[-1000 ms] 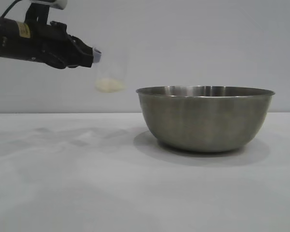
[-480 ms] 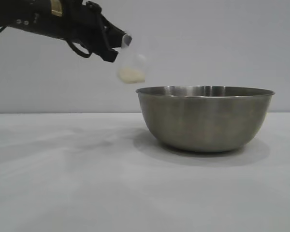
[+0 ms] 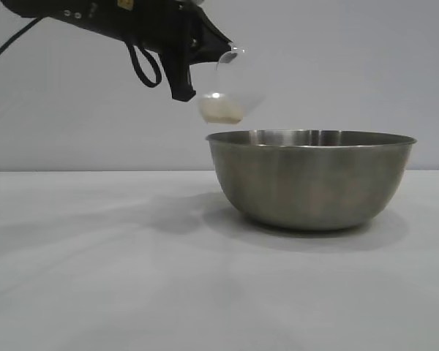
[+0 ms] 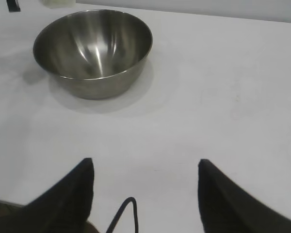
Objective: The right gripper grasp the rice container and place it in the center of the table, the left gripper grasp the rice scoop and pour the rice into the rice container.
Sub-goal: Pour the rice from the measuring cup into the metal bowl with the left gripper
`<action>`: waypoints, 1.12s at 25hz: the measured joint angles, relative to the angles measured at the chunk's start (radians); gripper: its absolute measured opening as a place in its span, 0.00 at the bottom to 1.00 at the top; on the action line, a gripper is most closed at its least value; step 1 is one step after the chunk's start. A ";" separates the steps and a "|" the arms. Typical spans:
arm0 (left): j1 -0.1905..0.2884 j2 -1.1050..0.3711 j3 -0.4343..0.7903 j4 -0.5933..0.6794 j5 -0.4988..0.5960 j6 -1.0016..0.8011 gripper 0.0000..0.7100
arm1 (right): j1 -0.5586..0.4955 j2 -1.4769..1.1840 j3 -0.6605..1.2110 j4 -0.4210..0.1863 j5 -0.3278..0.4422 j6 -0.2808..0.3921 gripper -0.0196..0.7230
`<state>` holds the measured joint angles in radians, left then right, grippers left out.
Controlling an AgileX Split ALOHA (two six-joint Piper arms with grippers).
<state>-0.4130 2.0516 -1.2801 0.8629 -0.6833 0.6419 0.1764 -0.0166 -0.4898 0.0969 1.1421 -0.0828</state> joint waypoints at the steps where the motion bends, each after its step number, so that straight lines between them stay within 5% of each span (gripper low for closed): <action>1: -0.009 0.000 0.000 0.002 0.010 0.042 0.00 | 0.000 0.000 0.000 0.000 0.000 0.000 0.60; 15: -0.115 0.002 0.000 0.003 0.155 0.722 0.00 | 0.000 0.000 0.000 0.000 0.000 0.002 0.60; 28: -0.121 0.002 0.000 -0.033 0.027 1.124 0.00 | 0.000 0.000 0.000 0.000 0.000 0.009 0.60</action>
<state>-0.5337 2.0534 -1.2801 0.8302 -0.6561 1.7659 0.1764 -0.0166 -0.4898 0.0964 1.1421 -0.0742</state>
